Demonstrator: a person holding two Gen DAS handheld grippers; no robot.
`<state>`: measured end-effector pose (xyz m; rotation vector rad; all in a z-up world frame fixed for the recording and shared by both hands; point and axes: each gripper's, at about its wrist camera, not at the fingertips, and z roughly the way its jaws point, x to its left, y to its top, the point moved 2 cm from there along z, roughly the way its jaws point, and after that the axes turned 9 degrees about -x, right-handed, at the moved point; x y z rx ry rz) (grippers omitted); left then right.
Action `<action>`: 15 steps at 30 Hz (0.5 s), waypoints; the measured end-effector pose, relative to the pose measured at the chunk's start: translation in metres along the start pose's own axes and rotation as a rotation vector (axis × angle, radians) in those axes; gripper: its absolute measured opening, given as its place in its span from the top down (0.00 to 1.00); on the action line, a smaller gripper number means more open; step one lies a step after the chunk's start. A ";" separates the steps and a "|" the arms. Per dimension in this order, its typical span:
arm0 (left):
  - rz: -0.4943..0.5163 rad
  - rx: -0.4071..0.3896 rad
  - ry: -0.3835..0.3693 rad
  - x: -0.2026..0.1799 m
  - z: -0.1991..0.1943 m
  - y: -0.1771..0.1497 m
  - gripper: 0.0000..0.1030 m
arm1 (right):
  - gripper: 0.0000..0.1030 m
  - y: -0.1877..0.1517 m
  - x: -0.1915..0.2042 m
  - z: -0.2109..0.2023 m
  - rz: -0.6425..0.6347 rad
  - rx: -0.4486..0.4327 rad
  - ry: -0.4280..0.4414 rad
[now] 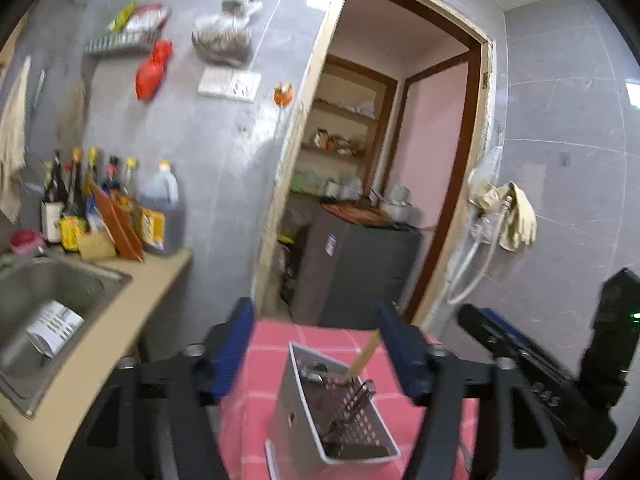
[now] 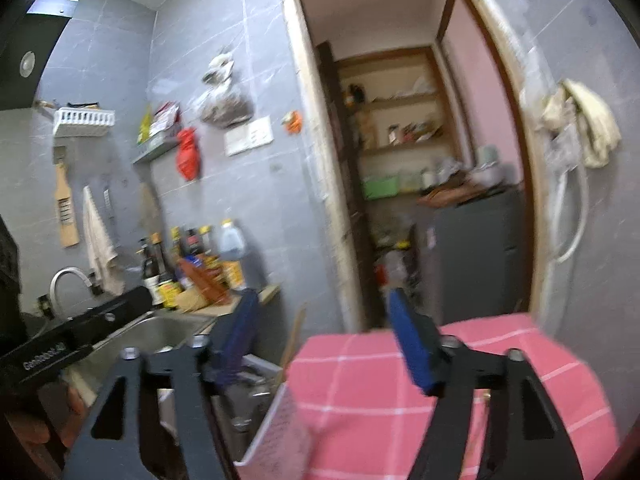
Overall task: Organize utensils
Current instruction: 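Open both grippers to drop the utensils into the caddy, then move both tools down toward the gold spoon and silver fork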
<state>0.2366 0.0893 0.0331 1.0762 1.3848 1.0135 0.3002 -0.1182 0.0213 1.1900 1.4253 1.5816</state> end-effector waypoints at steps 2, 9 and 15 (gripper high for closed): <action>0.032 -0.038 0.032 -0.009 -0.003 0.004 0.17 | 0.17 0.009 -0.008 -0.010 -0.024 -0.030 -0.048; 0.120 -0.096 0.095 -0.051 -0.008 0.004 0.01 | 0.03 0.030 -0.047 -0.042 -0.084 -0.070 -0.172; 0.190 -0.087 0.078 -0.095 -0.008 -0.012 0.01 | 0.01 0.039 -0.086 -0.066 -0.128 -0.055 -0.244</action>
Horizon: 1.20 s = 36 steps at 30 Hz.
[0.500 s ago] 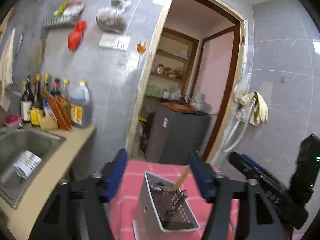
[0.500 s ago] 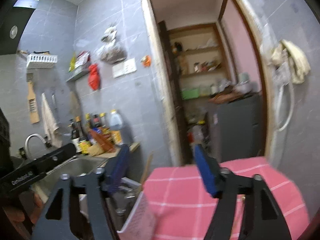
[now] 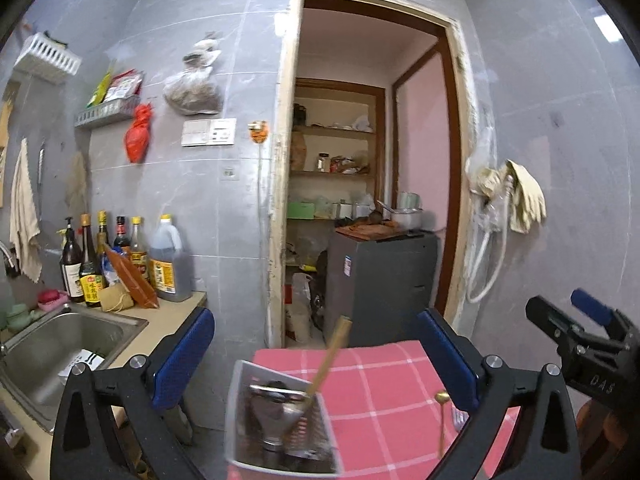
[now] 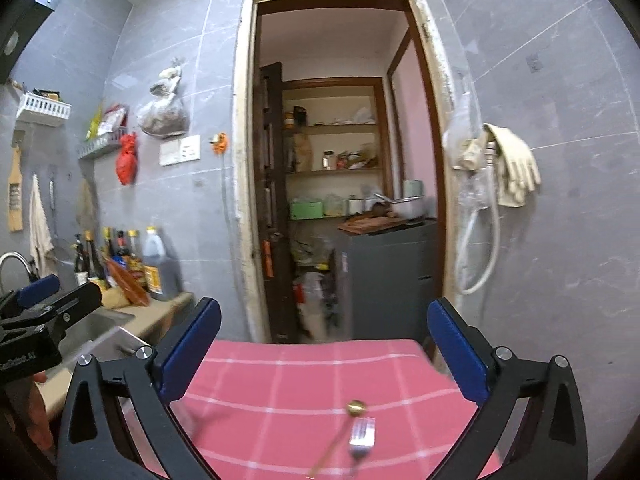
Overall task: Organize utensils
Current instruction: 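Move both tools down toward the gold spoon and silver fork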
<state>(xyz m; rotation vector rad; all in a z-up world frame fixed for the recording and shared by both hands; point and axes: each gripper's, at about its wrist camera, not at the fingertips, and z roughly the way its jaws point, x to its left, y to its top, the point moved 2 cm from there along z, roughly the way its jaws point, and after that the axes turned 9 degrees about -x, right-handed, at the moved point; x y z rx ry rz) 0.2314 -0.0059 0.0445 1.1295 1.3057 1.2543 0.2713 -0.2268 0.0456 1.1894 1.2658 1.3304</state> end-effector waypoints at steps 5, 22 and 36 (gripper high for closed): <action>0.010 0.021 -0.042 -0.036 0.001 -0.009 0.01 | 0.01 -0.001 -0.035 -0.005 -0.024 0.024 -0.043; 0.101 0.181 -0.116 -0.125 0.055 -0.067 0.01 | 0.01 -0.072 -0.127 0.037 0.045 0.241 -0.040; 0.089 0.435 -0.101 -0.130 0.117 -0.151 0.01 | 0.02 -0.148 -0.126 0.099 0.123 0.406 0.131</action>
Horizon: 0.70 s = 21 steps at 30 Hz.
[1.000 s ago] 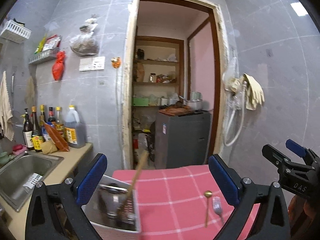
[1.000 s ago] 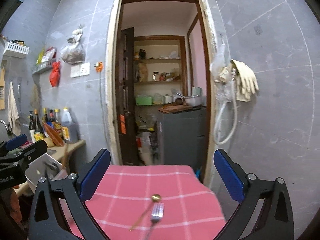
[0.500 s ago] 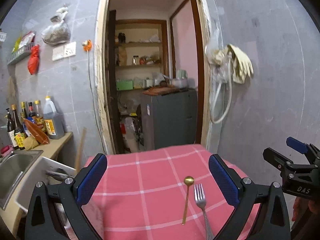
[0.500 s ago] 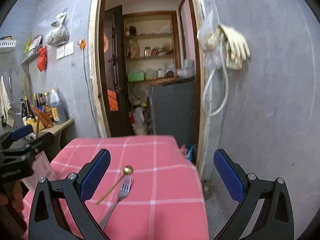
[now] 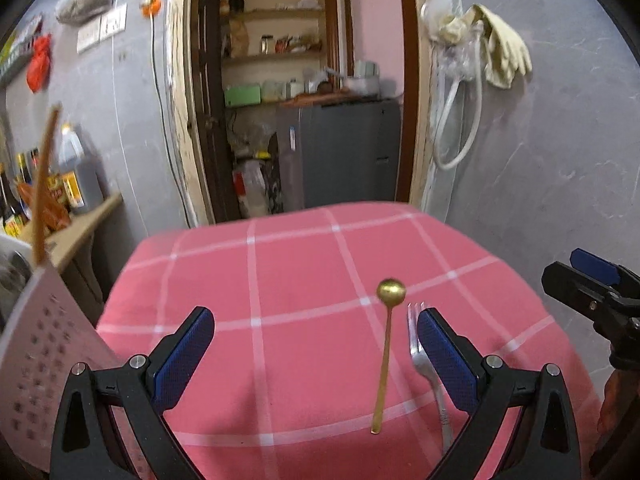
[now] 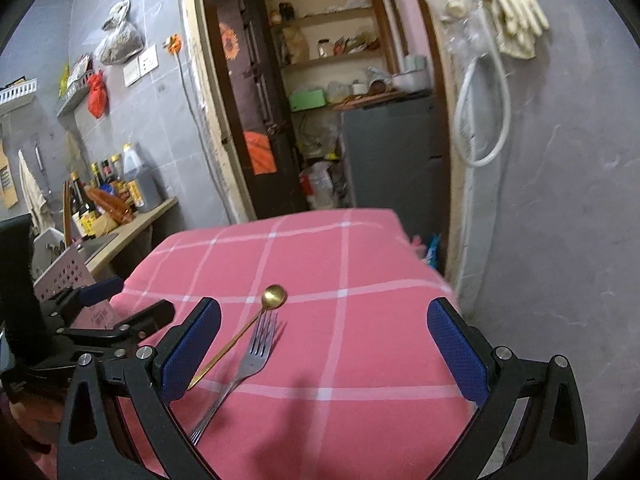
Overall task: Organize utensils
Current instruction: 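Move both tools down toward the gold spoon and silver fork, then grasp the gold spoon with the left gripper while the right grasps the silver fork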
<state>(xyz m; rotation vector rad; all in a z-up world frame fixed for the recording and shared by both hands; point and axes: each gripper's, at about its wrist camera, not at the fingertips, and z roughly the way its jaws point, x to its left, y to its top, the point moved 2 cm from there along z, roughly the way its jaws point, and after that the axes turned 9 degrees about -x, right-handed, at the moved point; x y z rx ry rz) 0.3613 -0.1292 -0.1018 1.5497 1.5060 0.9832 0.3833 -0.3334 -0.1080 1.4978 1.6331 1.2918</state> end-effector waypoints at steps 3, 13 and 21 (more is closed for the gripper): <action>-0.016 0.035 -0.013 0.003 0.012 -0.005 0.01 | 0.08 -0.008 0.004 0.013 -0.003 0.039 0.033; -0.079 0.170 -0.210 0.007 0.038 -0.021 0.49 | 0.57 -0.035 0.012 0.069 0.019 0.252 0.173; -0.062 0.273 -0.315 -0.007 0.048 -0.036 0.72 | 0.72 -0.051 0.021 0.093 0.009 0.353 0.227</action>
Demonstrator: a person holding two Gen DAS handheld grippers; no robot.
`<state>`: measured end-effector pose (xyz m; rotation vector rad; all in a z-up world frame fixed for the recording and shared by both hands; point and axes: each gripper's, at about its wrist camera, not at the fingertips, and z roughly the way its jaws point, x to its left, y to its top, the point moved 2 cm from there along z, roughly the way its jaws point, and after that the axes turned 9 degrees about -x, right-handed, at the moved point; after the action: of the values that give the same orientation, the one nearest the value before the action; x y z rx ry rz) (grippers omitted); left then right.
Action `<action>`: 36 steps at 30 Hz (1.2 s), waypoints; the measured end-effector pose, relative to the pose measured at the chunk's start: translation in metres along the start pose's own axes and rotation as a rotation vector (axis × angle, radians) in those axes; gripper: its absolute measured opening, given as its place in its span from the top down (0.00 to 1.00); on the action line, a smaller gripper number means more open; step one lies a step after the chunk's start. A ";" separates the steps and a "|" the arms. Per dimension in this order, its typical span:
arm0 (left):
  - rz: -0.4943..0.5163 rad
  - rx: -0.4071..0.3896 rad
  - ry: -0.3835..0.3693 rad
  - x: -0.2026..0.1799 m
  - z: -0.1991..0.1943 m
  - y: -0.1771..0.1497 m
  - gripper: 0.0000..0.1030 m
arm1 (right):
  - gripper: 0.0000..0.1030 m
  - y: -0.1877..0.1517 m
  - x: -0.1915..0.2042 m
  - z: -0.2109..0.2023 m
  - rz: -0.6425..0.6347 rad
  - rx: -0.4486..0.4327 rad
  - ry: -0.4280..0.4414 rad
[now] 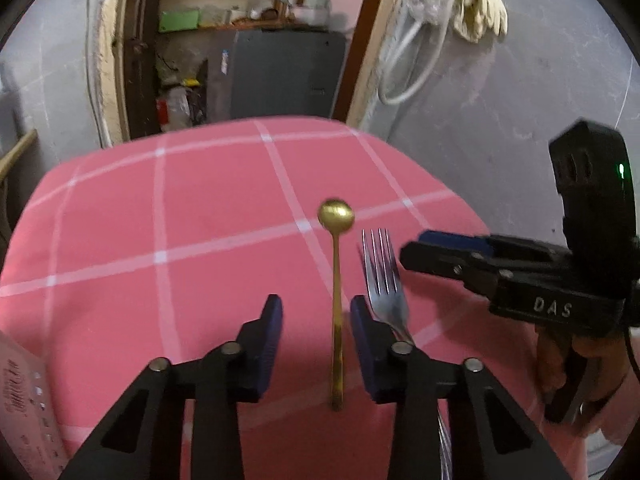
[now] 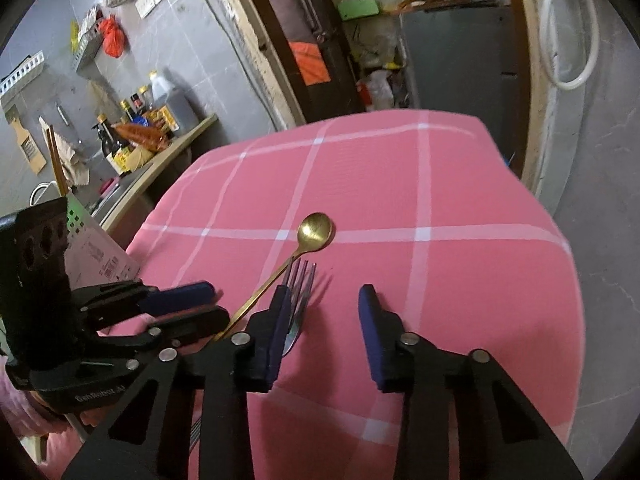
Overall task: Organize utensils
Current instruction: 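Grasp the gold spoon with the left gripper while the right grasps the silver fork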
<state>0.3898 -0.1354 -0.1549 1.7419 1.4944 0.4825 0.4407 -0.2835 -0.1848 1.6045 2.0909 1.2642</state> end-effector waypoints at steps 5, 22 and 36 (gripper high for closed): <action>-0.006 0.027 -0.010 -0.001 0.004 -0.002 0.75 | 0.75 -0.002 0.001 0.010 -0.003 0.039 0.032; 0.109 0.061 0.059 -0.017 0.005 -0.001 0.92 | 0.89 0.005 0.006 0.025 -0.017 0.080 0.166; -0.082 0.117 0.086 -0.007 -0.029 -0.024 0.95 | 0.96 -0.021 -0.001 -0.039 0.114 0.012 0.121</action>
<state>0.3519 -0.1327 -0.1535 1.7610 1.6773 0.4398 0.4024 -0.3039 -0.1767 1.7152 2.1066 1.4218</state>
